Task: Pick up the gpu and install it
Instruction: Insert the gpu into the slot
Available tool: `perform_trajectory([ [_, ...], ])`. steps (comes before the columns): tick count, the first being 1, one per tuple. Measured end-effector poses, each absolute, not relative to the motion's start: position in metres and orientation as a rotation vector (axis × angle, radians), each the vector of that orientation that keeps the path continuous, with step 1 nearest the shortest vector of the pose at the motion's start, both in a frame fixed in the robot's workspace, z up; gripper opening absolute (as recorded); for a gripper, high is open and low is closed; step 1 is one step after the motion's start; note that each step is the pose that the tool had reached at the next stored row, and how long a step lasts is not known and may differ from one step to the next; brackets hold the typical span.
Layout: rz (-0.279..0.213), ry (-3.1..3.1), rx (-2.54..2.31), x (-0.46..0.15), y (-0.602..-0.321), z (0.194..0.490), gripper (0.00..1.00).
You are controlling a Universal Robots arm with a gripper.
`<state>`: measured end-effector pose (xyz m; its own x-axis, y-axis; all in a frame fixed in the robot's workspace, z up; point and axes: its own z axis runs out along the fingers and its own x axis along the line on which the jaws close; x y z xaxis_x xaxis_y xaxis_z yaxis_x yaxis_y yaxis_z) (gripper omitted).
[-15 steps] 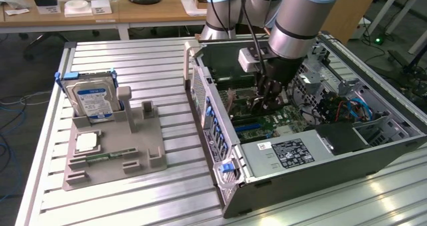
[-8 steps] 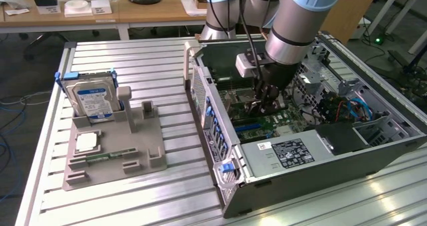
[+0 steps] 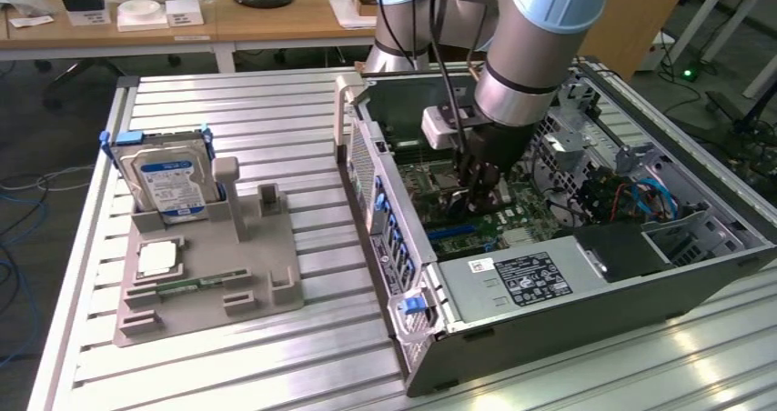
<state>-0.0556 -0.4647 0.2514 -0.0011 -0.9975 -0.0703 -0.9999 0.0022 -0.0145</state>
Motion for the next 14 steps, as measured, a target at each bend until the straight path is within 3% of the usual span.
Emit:
perform_trajectory([
  [14,0.056,2.188,-2.173,-0.0570,-0.4670,0.2453,0.28],
])
